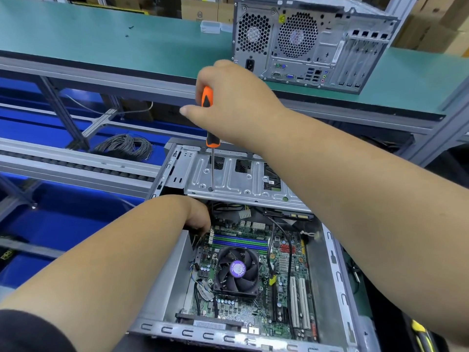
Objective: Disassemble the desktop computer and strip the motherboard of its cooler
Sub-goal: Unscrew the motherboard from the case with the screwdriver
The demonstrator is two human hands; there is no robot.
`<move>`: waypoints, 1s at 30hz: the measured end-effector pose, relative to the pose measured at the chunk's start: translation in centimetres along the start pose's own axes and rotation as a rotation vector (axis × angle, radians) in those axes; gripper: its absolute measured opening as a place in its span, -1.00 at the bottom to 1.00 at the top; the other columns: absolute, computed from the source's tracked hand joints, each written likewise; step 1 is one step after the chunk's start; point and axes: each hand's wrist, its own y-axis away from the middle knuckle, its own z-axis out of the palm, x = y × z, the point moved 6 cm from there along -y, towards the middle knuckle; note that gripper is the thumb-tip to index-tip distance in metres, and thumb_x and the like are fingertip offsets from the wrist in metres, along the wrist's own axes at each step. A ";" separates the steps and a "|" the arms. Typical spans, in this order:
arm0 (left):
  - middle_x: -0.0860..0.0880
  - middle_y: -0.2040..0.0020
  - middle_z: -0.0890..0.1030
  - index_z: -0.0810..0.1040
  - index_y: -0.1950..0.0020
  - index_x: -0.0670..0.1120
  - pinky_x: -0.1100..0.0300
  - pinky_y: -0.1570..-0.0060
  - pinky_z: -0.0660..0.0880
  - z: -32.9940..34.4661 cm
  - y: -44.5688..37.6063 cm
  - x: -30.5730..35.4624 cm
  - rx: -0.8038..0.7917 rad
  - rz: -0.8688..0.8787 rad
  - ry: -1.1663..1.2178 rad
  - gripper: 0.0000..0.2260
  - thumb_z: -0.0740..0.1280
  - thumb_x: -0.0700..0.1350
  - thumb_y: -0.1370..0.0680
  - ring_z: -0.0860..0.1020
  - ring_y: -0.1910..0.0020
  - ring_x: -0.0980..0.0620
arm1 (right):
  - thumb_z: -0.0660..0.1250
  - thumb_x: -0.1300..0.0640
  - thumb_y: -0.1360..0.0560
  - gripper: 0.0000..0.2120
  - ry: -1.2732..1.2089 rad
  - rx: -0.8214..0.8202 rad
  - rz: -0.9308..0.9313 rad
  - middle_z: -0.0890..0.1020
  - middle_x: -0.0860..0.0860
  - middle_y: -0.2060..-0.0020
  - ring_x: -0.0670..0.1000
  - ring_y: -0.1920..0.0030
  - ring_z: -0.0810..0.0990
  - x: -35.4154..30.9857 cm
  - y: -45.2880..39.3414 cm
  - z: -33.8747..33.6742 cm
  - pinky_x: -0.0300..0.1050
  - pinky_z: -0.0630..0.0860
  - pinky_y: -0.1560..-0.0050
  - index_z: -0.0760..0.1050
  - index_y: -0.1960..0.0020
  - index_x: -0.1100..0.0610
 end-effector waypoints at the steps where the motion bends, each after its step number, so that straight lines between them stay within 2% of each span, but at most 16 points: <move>1: -0.06 0.35 0.43 0.48 0.21 -0.14 0.30 0.42 0.26 0.0 -0.1 0.0 0.006 0.005 -0.001 -0.88 0.31 -0.19 -0.52 0.34 0.45 0.03 | 0.33 -0.20 -0.49 -0.68 0.030 0.006 -0.015 0.46 -0.02 0.04 0.02 0.04 0.48 0.0 -0.1 0.0 -0.11 0.38 0.07 0.52 -0.02 0.04; 4: -0.06 0.30 0.46 0.50 0.11 -0.16 0.28 0.36 0.30 0.0 -0.3 -0.1 0.012 0.019 0.031 -0.95 0.32 -0.19 -0.51 0.37 0.41 0.02 | 0.36 -0.10 -0.51 -0.71 0.044 0.010 -0.049 0.47 0.00 -0.03 0.04 -0.02 0.49 0.0 -0.3 0.0 -0.13 0.38 0.04 0.50 -0.12 0.06; 8: -0.02 0.35 0.46 0.49 0.27 -0.10 0.30 0.40 0.31 -0.2 -0.7 -0.4 0.024 0.013 -0.001 -0.84 0.33 -0.14 -0.52 0.37 0.44 0.05 | 0.30 0.15 -0.46 -0.69 -0.062 -0.032 -0.036 0.40 -0.02 -0.02 0.04 0.02 0.46 -0.1 0.0 0.2 -0.12 0.38 0.06 0.43 -0.20 0.09; 11: -0.03 0.37 0.44 0.45 0.32 -0.08 0.30 0.42 0.30 -0.1 -0.8 -0.4 0.016 0.002 -0.019 -0.79 0.32 -0.15 -0.52 0.35 0.47 0.04 | 0.29 0.04 -0.47 -0.74 -0.054 -0.029 -0.021 0.42 -0.04 0.04 0.03 0.04 0.47 -0.1 0.2 0.5 -0.09 0.40 0.08 0.46 -0.14 0.05; 14: -0.03 0.38 0.44 0.44 0.32 -0.10 0.31 0.43 0.28 -0.1 -0.8 -0.4 0.018 0.004 -0.004 -0.79 0.31 -0.18 -0.52 0.34 0.48 0.04 | 0.31 -0.15 -0.52 -0.67 0.136 0.036 -0.048 0.45 -0.04 0.05 0.04 0.06 0.42 0.0 0.0 0.3 -0.09 0.32 0.12 0.45 -0.16 0.03; 18: -0.04 0.37 0.43 0.43 0.31 -0.11 0.31 0.42 0.27 -0.1 -0.9 -0.2 0.007 0.016 0.004 -0.80 0.29 -0.20 -0.52 0.34 0.46 0.04 | 0.35 0.04 -0.50 -0.62 0.046 0.033 -0.048 0.48 0.04 -0.11 0.09 0.01 0.48 0.3 -0.1 0.4 -0.09 0.35 0.11 0.38 -0.27 0.10; 21: -0.05 0.39 0.42 0.44 0.28 -0.12 0.45 0.59 0.21 -0.2 -0.8 -0.1 0.017 0.017 -0.060 -0.82 0.29 -0.19 -0.53 0.33 0.49 0.03 | 0.34 0.10 -0.40 -0.61 -0.076 0.009 -0.008 0.45 0.03 -0.05 0.08 0.06 0.48 0.4 0.2 0.5 -0.10 0.31 0.18 0.38 -0.20 0.10; 23: -0.05 0.40 0.41 0.46 0.23 -0.14 0.50 0.65 0.13 -0.2 -0.8 0.0 0.024 0.017 -0.085 -0.86 0.28 -0.19 -0.52 0.32 0.50 0.02 | 0.34 0.04 -0.41 -0.65 -0.075 -0.001 -0.008 0.47 0.02 0.03 0.09 0.09 0.48 0.4 0.5 0.7 -0.07 0.36 0.21 0.37 -0.15 0.09; 26: -0.06 0.40 0.41 0.46 0.24 -0.13 0.39 0.55 0.19 -0.2 -0.9 -0.1 0.030 0.013 -0.099 -0.88 0.28 -0.20 -0.50 0.31 0.51 0.00 | 0.37 -0.11 -0.49 -0.62 -0.015 0.031 -0.026 0.46 0.00 0.09 0.08 0.11 0.43 0.4 0.5 0.6 -0.06 0.36 0.15 0.37 -0.13 0.10; 30: -0.06 0.38 0.42 0.45 0.26 -0.13 0.34 0.49 0.21 -0.2 -1.0 -0.2 0.035 -0.003 -0.086 -0.88 0.28 -0.20 -0.48 0.33 0.50 0.00 | 0.35 0.09 -0.47 -0.66 -0.096 0.031 -0.035 0.47 0.02 0.06 0.11 0.08 0.48 0.5 0.6 0.6 -0.01 0.44 0.12 0.36 -0.19 0.14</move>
